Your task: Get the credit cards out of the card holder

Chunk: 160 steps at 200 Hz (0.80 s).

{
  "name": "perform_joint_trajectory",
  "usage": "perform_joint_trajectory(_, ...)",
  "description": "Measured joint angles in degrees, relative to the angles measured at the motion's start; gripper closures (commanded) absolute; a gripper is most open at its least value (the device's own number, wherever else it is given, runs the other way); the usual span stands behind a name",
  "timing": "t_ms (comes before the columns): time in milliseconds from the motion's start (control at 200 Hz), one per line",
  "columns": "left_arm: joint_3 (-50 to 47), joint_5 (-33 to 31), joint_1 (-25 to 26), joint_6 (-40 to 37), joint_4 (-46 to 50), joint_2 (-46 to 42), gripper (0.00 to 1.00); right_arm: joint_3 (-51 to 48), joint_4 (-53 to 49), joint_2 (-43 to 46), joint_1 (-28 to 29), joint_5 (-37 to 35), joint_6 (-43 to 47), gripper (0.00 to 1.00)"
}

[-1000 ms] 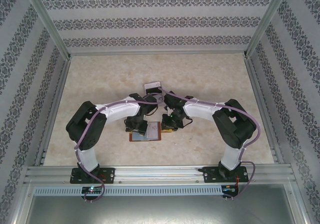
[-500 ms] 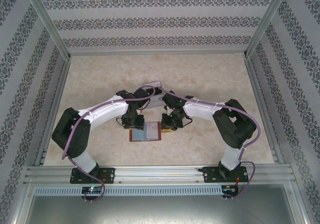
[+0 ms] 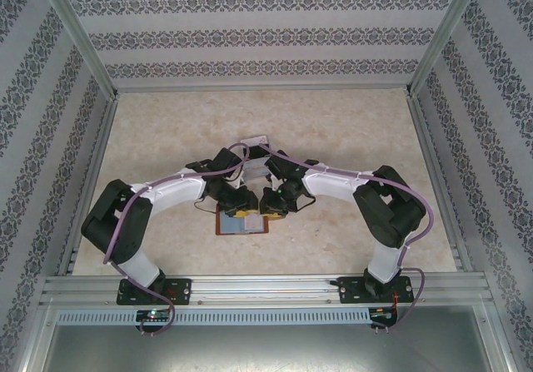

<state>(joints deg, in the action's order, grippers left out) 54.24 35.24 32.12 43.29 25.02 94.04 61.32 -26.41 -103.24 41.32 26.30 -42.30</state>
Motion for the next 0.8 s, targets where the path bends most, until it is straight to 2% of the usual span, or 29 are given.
perform_joint_trajectory(520, -0.02, 0.09, -0.33, 0.46, -0.85, 2.12, 0.64, 0.17, 1.38, -2.43, 0.09, 0.11, -1.05, 0.78)
perform_joint_trajectory(799, -0.2, -1.88, -0.33, -0.37, 0.31, 3.43, 0.7, 0.17, 1.36, -2.47, 0.09, 0.09, -1.03, 0.78)
